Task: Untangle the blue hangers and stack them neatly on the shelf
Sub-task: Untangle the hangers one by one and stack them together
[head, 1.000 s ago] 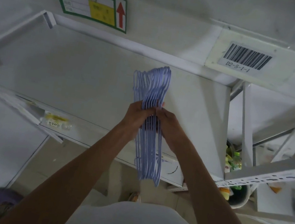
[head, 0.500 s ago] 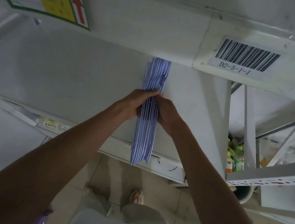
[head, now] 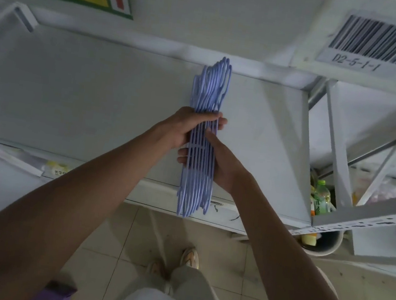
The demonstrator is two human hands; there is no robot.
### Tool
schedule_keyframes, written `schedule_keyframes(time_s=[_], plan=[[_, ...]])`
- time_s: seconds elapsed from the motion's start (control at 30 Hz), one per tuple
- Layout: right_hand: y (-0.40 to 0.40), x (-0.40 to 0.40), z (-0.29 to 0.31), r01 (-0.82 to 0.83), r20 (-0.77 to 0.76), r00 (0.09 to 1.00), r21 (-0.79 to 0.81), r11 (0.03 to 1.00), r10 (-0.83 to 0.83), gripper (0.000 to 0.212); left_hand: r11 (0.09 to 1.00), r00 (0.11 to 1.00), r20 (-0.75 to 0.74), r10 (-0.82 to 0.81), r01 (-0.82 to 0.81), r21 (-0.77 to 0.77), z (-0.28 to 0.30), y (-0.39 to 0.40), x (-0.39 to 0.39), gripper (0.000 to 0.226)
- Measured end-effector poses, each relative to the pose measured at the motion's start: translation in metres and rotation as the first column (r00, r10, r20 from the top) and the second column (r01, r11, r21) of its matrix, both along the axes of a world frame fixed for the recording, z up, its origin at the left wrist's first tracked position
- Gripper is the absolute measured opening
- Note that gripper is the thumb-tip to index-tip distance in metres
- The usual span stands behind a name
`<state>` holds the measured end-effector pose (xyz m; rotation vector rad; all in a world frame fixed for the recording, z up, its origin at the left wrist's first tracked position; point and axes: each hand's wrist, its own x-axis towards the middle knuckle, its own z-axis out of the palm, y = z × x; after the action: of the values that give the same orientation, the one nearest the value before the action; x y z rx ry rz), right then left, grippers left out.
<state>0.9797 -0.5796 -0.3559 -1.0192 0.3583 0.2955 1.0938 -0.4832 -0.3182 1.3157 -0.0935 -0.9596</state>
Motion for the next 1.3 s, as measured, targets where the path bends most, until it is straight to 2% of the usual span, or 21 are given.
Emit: schedule_keyframes(time_s=[0.07,0.13,0.23,0.3,0.4,0.5,0.6,0.67,0.73,0.77,0.8,0.83,0.87,0.9,0.93,0.97,1.0,1.07,1.17,1.23,1.3], plan=[[0.002,-0.009,-0.003,-0.014,0.010,1.000,-0.029,0.999,0.014,0.055,1.000,1.000,0.019,0.016,-0.016,-0.005,0.004,-0.004,0.002,0.037],[0.004,-0.014,-0.004,-0.036,0.012,0.999,-0.045,0.998,0.037,0.038,0.998,0.999,0.012,0.050,-0.049,-0.031,0.009,-0.011,0.005,0.034],[-0.001,-0.012,-0.004,-0.071,0.012,0.997,-0.035,0.997,0.072,0.019,0.991,0.992,-0.043,0.116,-0.118,-0.060,0.016,-0.019,0.012,0.009],[-0.018,-0.009,-0.001,-0.103,0.020,0.994,-0.026,0.994,0.104,0.013,0.986,0.985,-0.113,0.129,-0.139,-0.089,0.018,-0.027,0.016,0.012],[-0.054,-0.006,0.008,-0.222,-0.022,0.975,-0.096,0.970,0.221,0.014,0.971,0.965,-0.208,0.161,-0.193,-0.142,0.021,-0.036,0.017,0.023],[-0.098,-0.002,0.014,-0.429,-0.111,0.904,-0.240,0.871,0.414,0.015,0.952,0.929,-0.317,0.193,-0.256,-0.169,0.015,-0.046,0.007,0.026],[-0.133,-0.005,0.016,-0.542,-0.179,0.840,-0.290,0.789,0.512,0.019,0.953,0.915,-0.347,0.208,-0.270,-0.140,0.006,-0.070,-0.007,0.025],[-0.143,-0.011,0.016,-0.535,-0.202,0.845,-0.323,0.781,0.495,0.023,0.943,0.911,-0.316,0.265,-0.313,-0.110,0.006,-0.086,-0.014,0.031],[-0.146,-0.018,0.017,-0.412,-0.193,0.911,-0.445,0.795,0.364,0.026,0.930,0.900,-0.284,0.330,-0.362,-0.067,0.009,-0.100,-0.020,0.037],[-0.145,-0.022,0.019,-0.332,-0.179,0.943,-0.561,0.758,0.280,0.030,0.921,0.897,-0.263,0.356,-0.384,-0.063,0.009,-0.105,-0.020,0.038],[-0.141,-0.025,0.022,-0.268,-0.169,0.963,-0.698,0.664,0.211,0.039,0.906,0.886,-0.224,0.405,-0.422,-0.029,0.008,-0.106,-0.018,0.036],[-0.136,-0.026,0.024,-0.222,-0.170,0.974,-0.829,0.513,0.147,0.050,0.888,0.875,-0.170,0.453,-0.459,0.001,0.004,-0.107,-0.019,0.031],[-0.128,-0.027,0.024,-0.180,-0.162,0.983,-0.929,0.323,0.082,0.060,0.865,0.853,-0.148,0.501,-0.498,0.056,0.004,-0.107,-0.022,0.026],[-0.119,-0.027,0.023,-0.137,-0.135,0.991,-0.981,0.139,0.021,0.067,0.817,0.792,-0.204,0.575,-0.568,0.097,0.007,-0.108,-0.023,0.025],[-0.110,-0.026,0.020,-0.092,-0.092,0.995,-0.996,0.012,-0.027,0.068,0.784,0.759,-0.212,0.615,-0.617,0.068,0.007,-0.111,-0.029,0.029],[-0.104,-0.026,0.016,-0.039,-0.036,0.997,-0.998,-0.040,-0.070,0.065,0.775,0.759,-0.183,0.624,-0.632,0.020,0.004,-0.115,-0.033,0.033],[-0.100,-0.025,0.011,0.016,0.021,0.993,-0.999,-0.038,-0.115,0.061,0.778,0.760,-0.230,0.608,-0.628,-0.016,0.007,-0.116,-0.038,0.032],[-0.102,-0.024,0.001,0.087,0.091,0.982,-0.996,-0.033,-0.163,0.056,0.777,0.726,-0.435,0.532,-0.623,-0.090,0.008,-0.114,-0.046,0.020],[-0.112,-0.019,-0.005,0.100,0.110,0.986,-0.992,-0.082,-0.128,0.062,0.900,0.867,-0.275,0.416,-0.437,-0.015,0.007,-0.102,-0.042,0.015],[-0.118,-0.012,-0.007,0.114,0.122,0.986,-0.991,-0.074,-0.112,0.064,0.946,0.931,-0.187,0.314,-0.324,-0.026,0.006,-0.092,-0.037,0.002],[-0.124,-0.007,-0.010,0.137,0.144,0.985,-0.988,-0.075,-0.097,0.061,0.994,0.987,-0.119,0.106,-0.106,0.006,0.006,-0.073,-0.035,0.014]])
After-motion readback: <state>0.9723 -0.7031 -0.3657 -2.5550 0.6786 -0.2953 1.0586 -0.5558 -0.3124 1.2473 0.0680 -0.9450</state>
